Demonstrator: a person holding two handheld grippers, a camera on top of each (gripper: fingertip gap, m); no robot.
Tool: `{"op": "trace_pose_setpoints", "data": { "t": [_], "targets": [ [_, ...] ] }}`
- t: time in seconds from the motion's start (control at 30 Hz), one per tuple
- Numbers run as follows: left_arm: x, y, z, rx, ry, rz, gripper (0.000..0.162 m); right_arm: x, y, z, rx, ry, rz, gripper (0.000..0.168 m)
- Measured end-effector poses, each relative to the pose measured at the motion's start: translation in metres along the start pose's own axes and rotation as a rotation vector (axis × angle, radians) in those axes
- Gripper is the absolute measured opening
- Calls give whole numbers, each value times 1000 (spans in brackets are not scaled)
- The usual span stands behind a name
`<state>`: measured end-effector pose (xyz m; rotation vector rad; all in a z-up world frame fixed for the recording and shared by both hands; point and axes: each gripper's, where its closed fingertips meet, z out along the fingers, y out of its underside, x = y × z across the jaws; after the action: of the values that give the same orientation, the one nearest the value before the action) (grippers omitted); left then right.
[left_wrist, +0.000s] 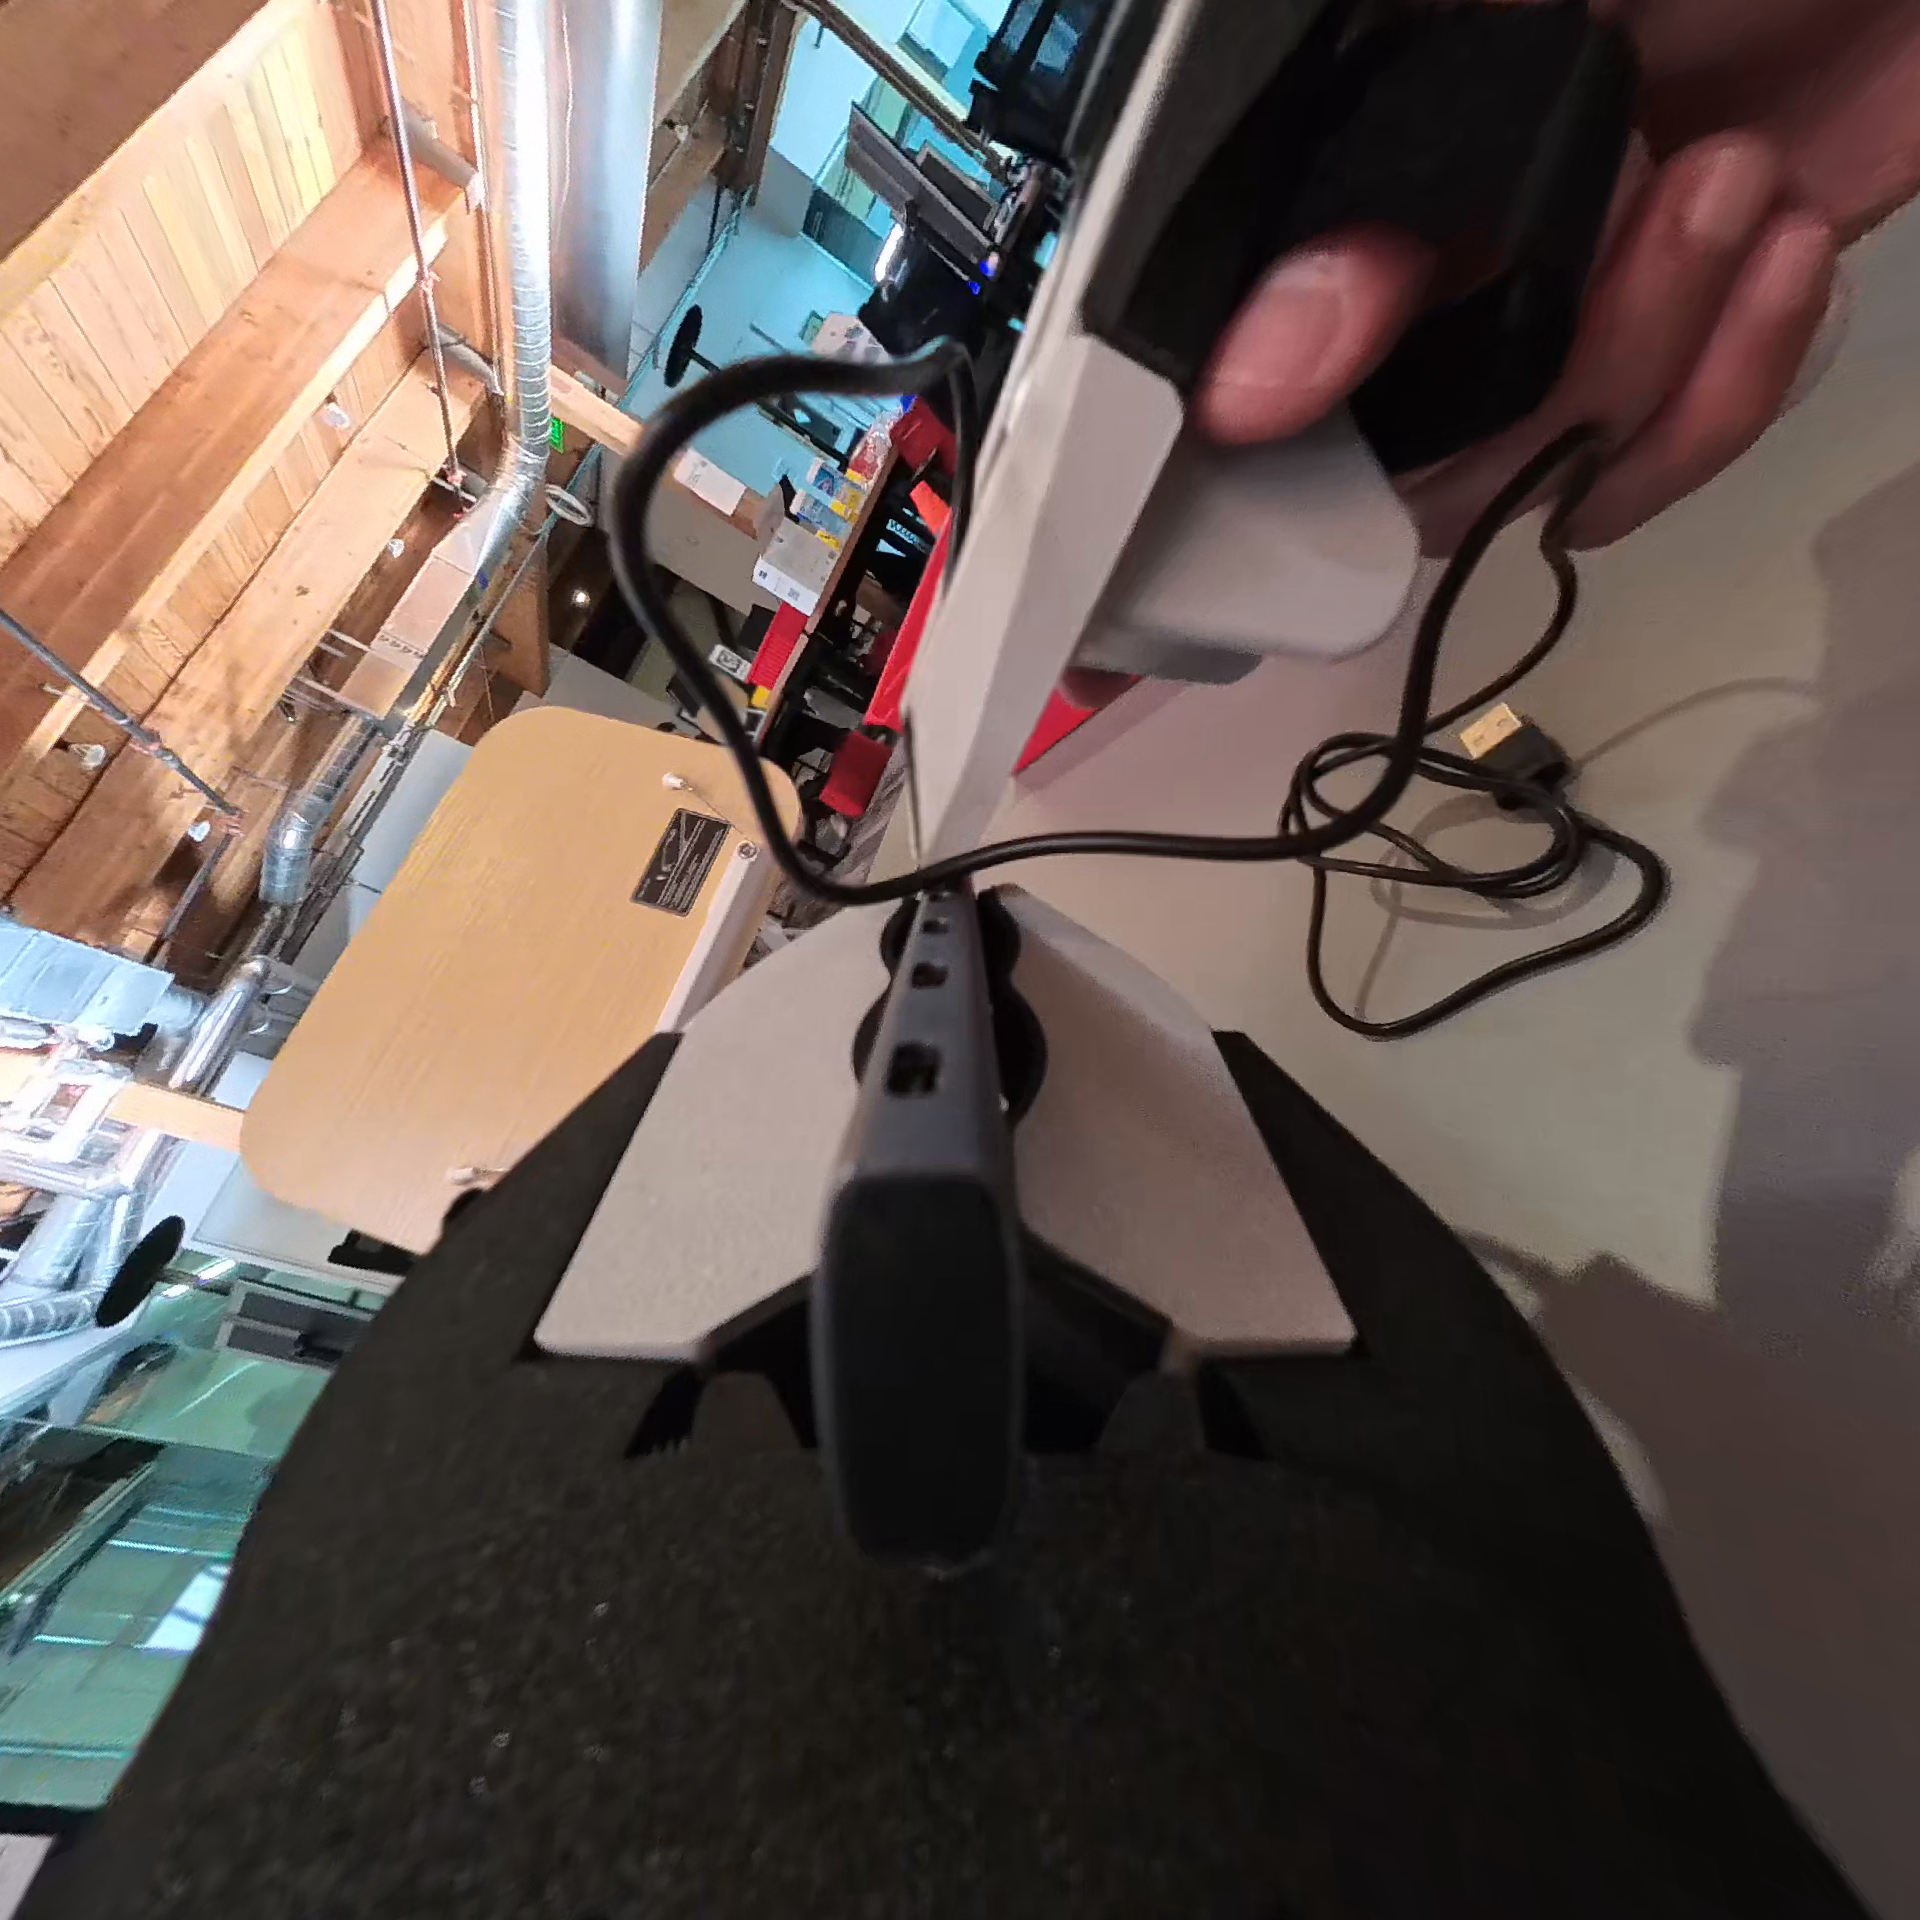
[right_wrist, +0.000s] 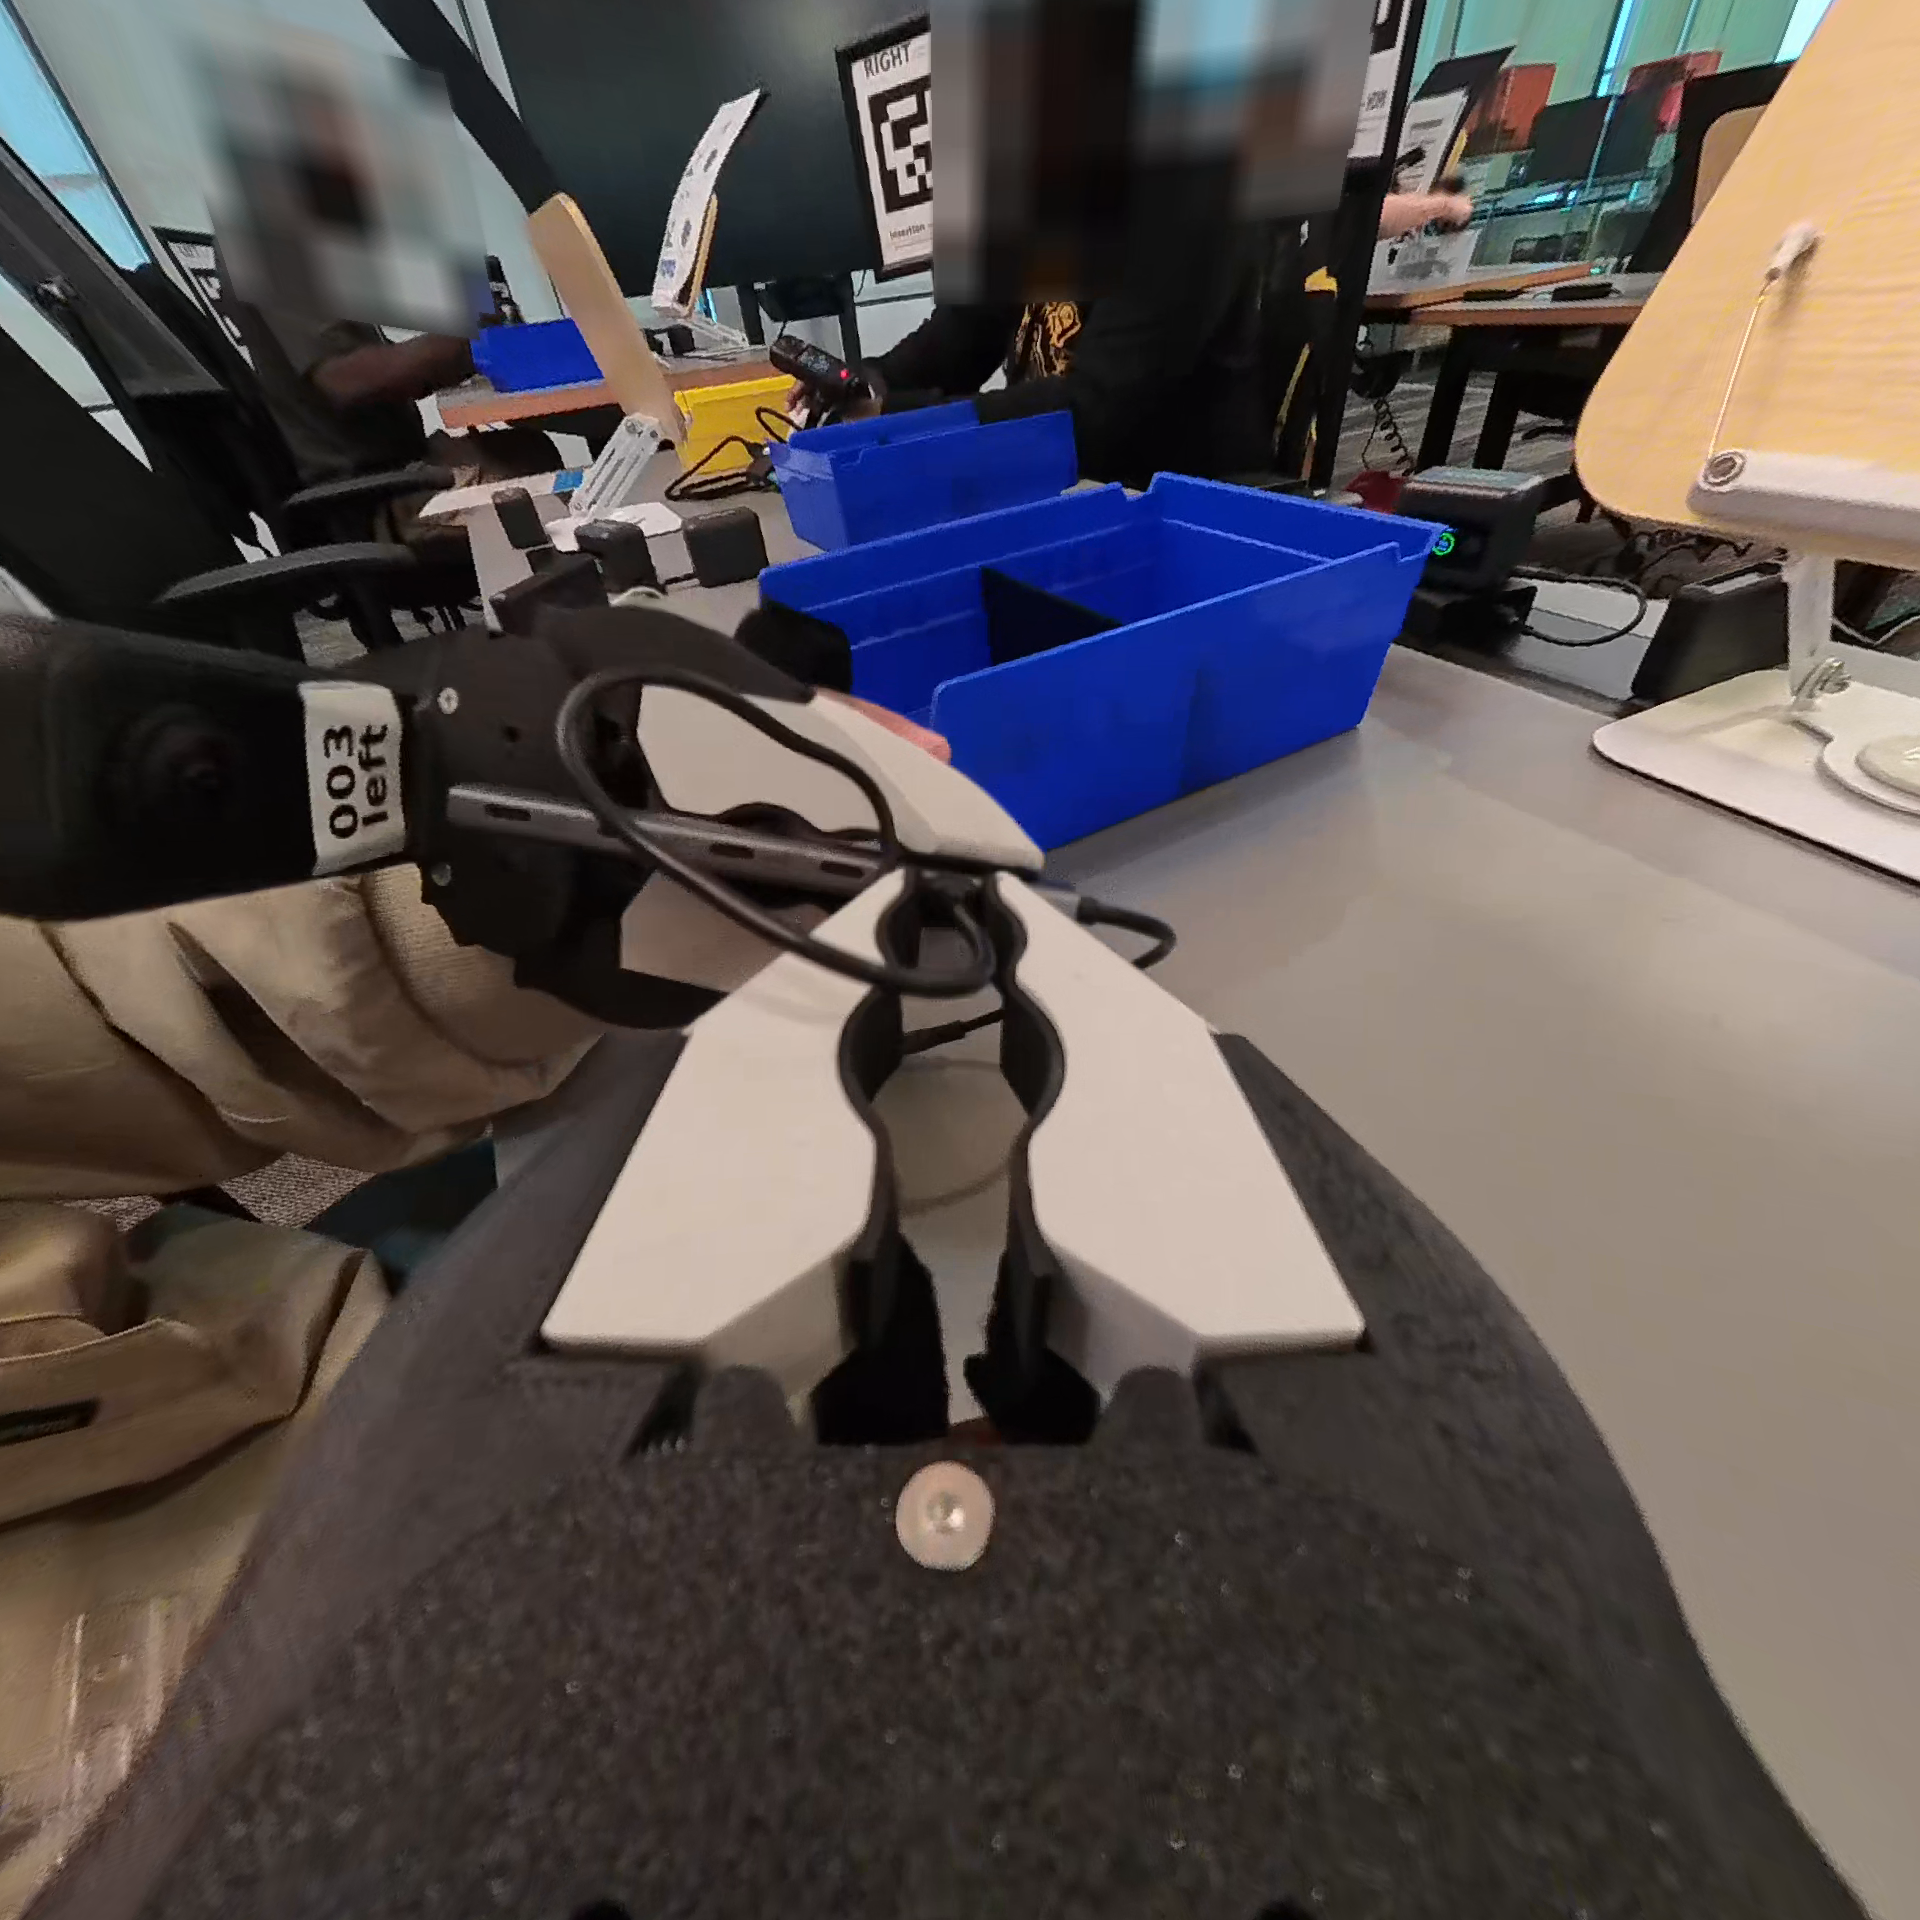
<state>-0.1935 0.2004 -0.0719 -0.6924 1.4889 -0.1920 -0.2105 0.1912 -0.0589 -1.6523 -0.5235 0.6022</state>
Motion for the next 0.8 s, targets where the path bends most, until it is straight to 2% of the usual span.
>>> {"op": "trace_pose_setpoints", "data": {
  "t": [0.33, 0.63, 0.7, 0.8],
  "targets": [
    [4, 8, 2, -78, -24, 118, 11, 4, 8, 2, -35, -8, 68, 10],
    [7, 12, 2, -98, -1, 87, 10, 5, 13, 0, -83, -18, 31, 10],
    [-10, 36, -4, -213, -58, 38, 11, 20, 5, -13, -70, 30, 22, 9],
    [-29, 44, -18, -192, -66, -116, 11, 57, -16, -48, -16, 108, 62, 9]
  ]
}}
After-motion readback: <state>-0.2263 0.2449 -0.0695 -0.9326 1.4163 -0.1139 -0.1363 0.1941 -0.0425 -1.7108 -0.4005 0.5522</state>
